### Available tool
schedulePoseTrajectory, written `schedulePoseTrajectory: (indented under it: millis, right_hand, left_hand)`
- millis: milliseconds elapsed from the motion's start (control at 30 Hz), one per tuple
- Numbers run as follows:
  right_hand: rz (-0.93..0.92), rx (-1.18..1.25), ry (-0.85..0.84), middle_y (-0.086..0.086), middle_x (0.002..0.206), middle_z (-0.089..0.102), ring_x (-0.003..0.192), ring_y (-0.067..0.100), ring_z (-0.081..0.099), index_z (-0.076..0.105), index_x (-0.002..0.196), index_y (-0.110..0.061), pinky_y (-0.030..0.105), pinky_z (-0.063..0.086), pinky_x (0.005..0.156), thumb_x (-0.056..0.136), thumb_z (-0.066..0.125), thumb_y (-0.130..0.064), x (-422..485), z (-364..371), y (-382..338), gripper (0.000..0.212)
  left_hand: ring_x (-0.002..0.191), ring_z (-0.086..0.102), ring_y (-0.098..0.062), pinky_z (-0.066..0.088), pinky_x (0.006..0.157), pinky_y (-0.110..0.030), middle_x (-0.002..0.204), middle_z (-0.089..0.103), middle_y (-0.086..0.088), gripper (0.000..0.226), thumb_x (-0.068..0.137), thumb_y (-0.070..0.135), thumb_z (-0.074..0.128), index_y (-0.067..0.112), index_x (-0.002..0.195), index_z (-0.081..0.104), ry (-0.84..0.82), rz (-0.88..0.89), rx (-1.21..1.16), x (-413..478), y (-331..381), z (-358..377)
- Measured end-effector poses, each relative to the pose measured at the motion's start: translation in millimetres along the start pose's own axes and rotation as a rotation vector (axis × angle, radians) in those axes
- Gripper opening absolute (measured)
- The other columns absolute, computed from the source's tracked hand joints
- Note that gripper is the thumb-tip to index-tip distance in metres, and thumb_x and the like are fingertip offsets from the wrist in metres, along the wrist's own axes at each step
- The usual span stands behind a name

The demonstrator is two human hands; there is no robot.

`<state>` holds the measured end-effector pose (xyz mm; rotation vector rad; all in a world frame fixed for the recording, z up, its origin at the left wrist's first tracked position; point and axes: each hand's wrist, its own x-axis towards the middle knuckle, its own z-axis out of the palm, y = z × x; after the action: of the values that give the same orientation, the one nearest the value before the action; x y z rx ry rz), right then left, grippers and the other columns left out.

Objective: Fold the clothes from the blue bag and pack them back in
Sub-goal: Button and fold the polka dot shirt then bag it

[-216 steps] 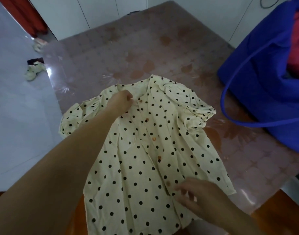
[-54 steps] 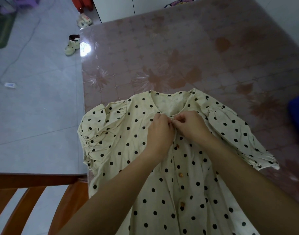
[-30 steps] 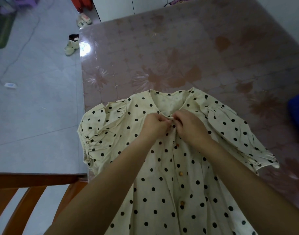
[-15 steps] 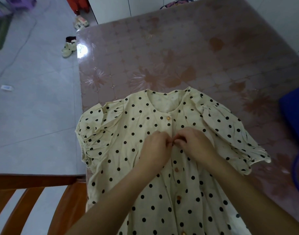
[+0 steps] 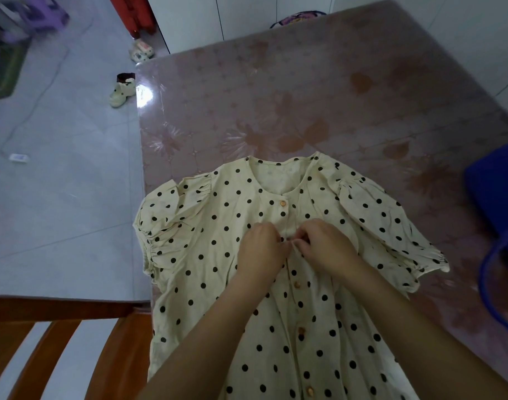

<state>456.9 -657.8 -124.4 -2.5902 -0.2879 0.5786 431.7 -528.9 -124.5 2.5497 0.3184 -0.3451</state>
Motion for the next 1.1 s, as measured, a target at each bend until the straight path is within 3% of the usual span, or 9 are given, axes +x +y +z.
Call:
schedulePoseTrajectory:
  millis: [167,267,400,500,733,900,1000,1100]
  right_hand:
    - [-0.029,0.024,0.017,-0.007,0.105,0.059,0.091,0.011,0.059,0.063,0.098,-0.025,0.033,0.051,0.080,0.090,0.058,-0.030,-2.7,3.3,-3.9,0.011]
    - [-0.028,0.044,0.021,-0.007,0.104,0.062,0.092,0.011,0.059,0.064,0.100,-0.025,0.034,0.052,0.080,0.090,0.058,-0.030,-1.7,3.2,-6.9,0.013]
    - [-0.048,-0.059,-0.001,-0.004,0.105,0.061,0.091,0.016,0.060,0.065,0.103,-0.022,0.035,0.052,0.077,0.092,0.055,-0.027,-1.4,2.2,-10.0,0.017]
    - [-0.031,-0.137,-0.002,0.000,0.097,0.060,0.083,0.018,0.060,0.062,0.095,-0.016,0.035,0.052,0.072,0.092,0.052,-0.024,-1.9,4.0,-10.0,0.014]
    - [0.109,0.183,0.013,-0.004,0.081,0.059,0.079,0.013,0.056,0.067,0.089,-0.012,0.029,0.046,0.074,0.091,0.056,-0.021,1.7,3.3,-13.2,0.013]
    - [0.131,0.149,0.031,-0.005,0.086,0.053,0.083,0.014,0.052,0.063,0.092,-0.013,0.030,0.045,0.076,0.093,0.054,-0.023,2.7,9.1,-12.0,0.014]
    - [0.142,0.116,0.052,-0.002,0.093,0.058,0.088,0.016,0.056,0.062,0.095,-0.014,0.032,0.047,0.078,0.092,0.052,-0.025,2.2,13.2,-12.4,0.015]
    - [0.152,0.130,0.057,-0.001,0.093,0.061,0.088,0.017,0.058,0.063,0.094,-0.015,0.034,0.049,0.077,0.091,0.053,-0.025,2.7,13.7,-12.5,0.015]
  left_hand:
    - [0.068,0.055,-0.019,0.038,0.054,-0.024,0.076,0.063,-0.008,0.013,0.083,0.015,0.056,0.005,0.078,0.062,0.022,0.005,0.015,-6.7,-3.2,-1.6]
    - [0.057,0.055,-0.014,0.042,0.053,-0.020,0.067,0.065,-0.005,0.013,0.083,0.018,0.058,0.008,0.077,0.064,0.027,-0.057,-0.145,-11.9,-2.4,-6.2]
    - [0.064,0.062,-0.010,0.047,0.058,-0.020,0.067,0.064,0.006,0.008,0.083,0.020,0.058,0.021,0.076,0.061,0.024,-0.097,-0.304,-13.6,2.4,-14.2]
    - [0.069,0.065,-0.014,0.047,0.058,-0.020,0.072,0.067,0.004,0.014,0.086,0.017,0.054,0.016,0.081,0.068,-0.008,-0.092,-0.269,-13.4,3.2,-11.7]
    - [0.071,0.058,-0.004,0.041,0.060,-0.010,0.073,0.058,0.015,0.014,0.085,0.013,0.059,0.016,0.092,0.070,-0.014,-0.090,-0.290,-10.2,0.8,-6.4]
    - [0.073,0.062,-0.008,0.048,0.065,-0.018,0.078,0.064,0.008,0.013,0.085,0.013,0.059,0.015,0.091,0.070,-0.011,-0.086,-0.317,-11.4,-0.8,-2.9]
    - [0.070,0.061,-0.005,0.047,0.062,-0.015,0.073,0.062,0.013,0.011,0.085,0.014,0.060,0.017,0.086,0.071,-0.007,-0.085,-0.334,-11.5,-1.5,-3.5]
    - [0.071,0.064,-0.007,0.052,0.067,-0.022,0.074,0.065,0.011,0.011,0.085,0.015,0.060,0.018,0.083,0.070,-0.008,-0.098,-0.372,-11.4,-2.3,-2.5]
